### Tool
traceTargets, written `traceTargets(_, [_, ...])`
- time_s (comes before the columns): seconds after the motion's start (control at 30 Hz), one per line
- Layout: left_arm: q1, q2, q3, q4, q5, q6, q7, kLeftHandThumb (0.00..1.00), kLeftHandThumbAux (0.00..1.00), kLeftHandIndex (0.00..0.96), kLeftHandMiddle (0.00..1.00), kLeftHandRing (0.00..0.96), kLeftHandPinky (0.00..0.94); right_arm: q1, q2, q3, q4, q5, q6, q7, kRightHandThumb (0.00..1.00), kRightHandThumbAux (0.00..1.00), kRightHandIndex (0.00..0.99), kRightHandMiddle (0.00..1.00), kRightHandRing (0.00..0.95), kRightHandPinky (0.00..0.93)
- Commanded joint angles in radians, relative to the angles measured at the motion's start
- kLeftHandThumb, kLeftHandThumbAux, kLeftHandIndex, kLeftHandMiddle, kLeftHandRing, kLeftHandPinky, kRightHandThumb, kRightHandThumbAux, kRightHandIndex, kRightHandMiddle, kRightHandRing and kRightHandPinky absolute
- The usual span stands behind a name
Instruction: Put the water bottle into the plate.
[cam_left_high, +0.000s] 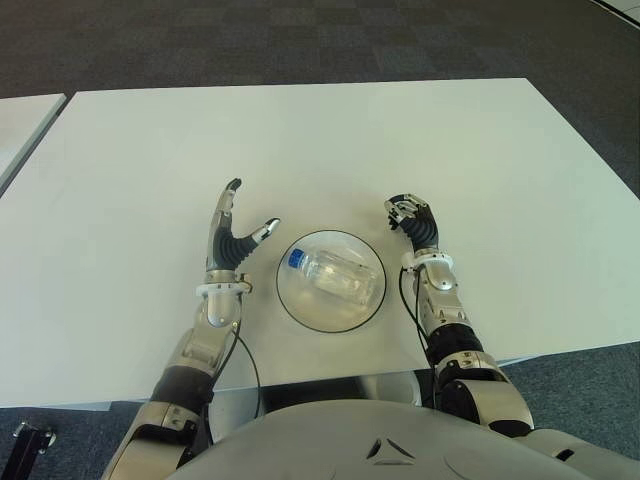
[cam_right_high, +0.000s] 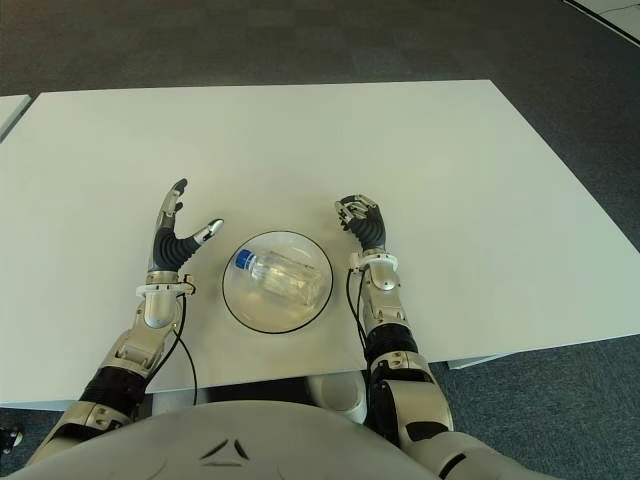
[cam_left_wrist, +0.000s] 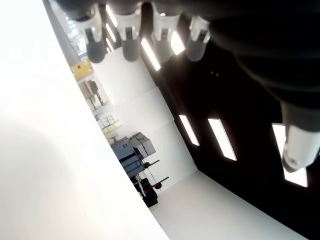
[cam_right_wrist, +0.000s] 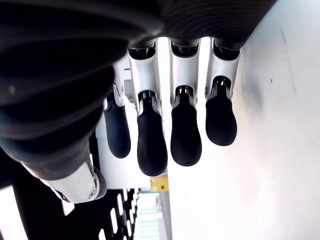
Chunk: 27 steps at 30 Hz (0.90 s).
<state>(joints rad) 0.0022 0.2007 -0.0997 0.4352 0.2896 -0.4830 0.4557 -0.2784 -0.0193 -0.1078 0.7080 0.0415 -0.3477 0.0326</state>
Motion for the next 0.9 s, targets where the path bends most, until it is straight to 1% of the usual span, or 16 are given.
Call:
traceTargets(0.03, [-0.026,0.003,0.041,0.131,-0.024,-0.035,-0.008,0.0,0.549,0.0,0.0,0.0,0.0,0.016,0.004,-0.001,0.024,0.003,0.015,-0.004,0.707,0.729,0.438,0.691,0.682,0.692])
traceTargets(0.13, [-0.034,0.01,0.062,0.186,-0.029,-0.062,-0.004,0.0,0.554,0.054,0.037,0.0,0.0,0.015,0.004,0.0,0.025,0.004,0.014,-0.001,0.707,0.729,0.438,0.695,0.686,0.698])
traceTargets(0.17, [-0.037,0.011,0.07,0.204,-0.033,-0.068,-0.004,0.0,0.556,0.087,0.068,0.021,0.001,0.015,0.003,0.0,0.026,0.005,0.013,0.0,0.707,0.729,0.438,0.696,0.687,0.698])
traceTargets(0.2, [-0.04,0.011,0.077,0.217,-0.035,-0.074,-0.004,0.0,0.559,0.12,0.106,0.056,0.024,0.015,0.003,0.0,0.026,0.005,0.012,0.0,0.707,0.729,0.438,0.698,0.688,0.698])
traceTargets(0.23, [-0.046,0.008,0.086,0.229,-0.04,-0.073,-0.001,0.0,0.561,0.132,0.119,0.069,0.032,0.015,0.003,0.0,0.027,0.005,0.011,0.001,0.707,0.729,0.438,0.698,0.689,0.698])
traceTargets(0.3, [-0.054,0.002,0.095,0.245,-0.042,-0.075,0.002,0.0,0.577,0.2,0.213,0.17,0.135,0.014,0.003,0.001,0.029,0.006,0.009,0.002,0.707,0.729,0.438,0.7,0.69,0.698])
traceTargets(0.33, [-0.059,-0.001,0.103,0.256,-0.047,-0.074,0.003,0.0,0.58,0.209,0.226,0.184,0.15,0.014,0.003,0.001,0.03,0.005,0.007,0.002,0.707,0.729,0.438,0.701,0.69,0.698])
traceTargets(0.4, [-0.065,-0.009,0.119,0.272,-0.058,-0.065,0.006,0.0,0.635,0.266,0.291,0.252,0.222,0.014,0.003,0.0,0.032,0.005,0.004,0.001,0.707,0.729,0.438,0.701,0.69,0.695])
traceTargets(0.43, [-0.069,-0.013,0.127,0.279,-0.064,-0.053,0.009,0.0,0.646,0.275,0.302,0.262,0.233,0.014,0.003,0.001,0.032,0.004,0.003,0.0,0.707,0.729,0.438,0.701,0.69,0.694])
traceTargets(0.53, [-0.079,-0.025,0.145,0.294,-0.07,-0.029,0.017,0.0,0.736,0.327,0.363,0.326,0.311,0.013,0.002,-0.001,0.033,0.006,0.003,0.001,0.707,0.729,0.438,0.701,0.689,0.691])
traceTargets(0.57, [-0.086,-0.029,0.151,0.303,-0.076,-0.03,0.018,0.0,0.749,0.334,0.371,0.335,0.324,0.014,0.002,-0.001,0.033,0.007,0.003,0.002,0.707,0.729,0.438,0.701,0.689,0.691])
traceTargets(0.6, [-0.091,-0.031,0.155,0.31,-0.079,-0.031,0.018,0.0,0.796,0.356,0.396,0.365,0.371,0.014,0.002,-0.001,0.032,0.007,0.002,0.003,0.707,0.729,0.438,0.701,0.69,0.693])
traceTargets(0.73, [-0.107,-0.043,0.17,0.338,-0.102,-0.067,0.0,0.0,0.899,0.415,0.453,0.433,0.466,0.015,0.002,0.001,0.028,0.006,0.0,0.004,0.707,0.729,0.438,0.701,0.691,0.695])
traceTargets(0.83, [-0.126,-0.048,0.182,0.388,-0.127,-0.11,-0.026,0.03,0.931,0.454,0.496,0.482,0.505,0.016,0.0,0.002,0.028,0.002,-0.002,0.002,0.707,0.729,0.438,0.7,0.692,0.694])
traceTargets(0.87, [-0.131,-0.049,0.185,0.404,-0.134,-0.125,-0.032,0.269,0.855,0.445,0.514,0.501,0.515,0.016,0.0,0.003,0.027,0.0,-0.002,0.001,0.708,0.729,0.438,0.699,0.691,0.693])
traceTargets(0.9, [-0.135,-0.048,0.187,0.418,-0.139,-0.139,-0.039,0.423,0.807,0.439,0.525,0.513,0.521,0.015,-0.001,0.004,0.028,-0.001,-0.002,0.0,0.708,0.729,0.438,0.699,0.69,0.692])
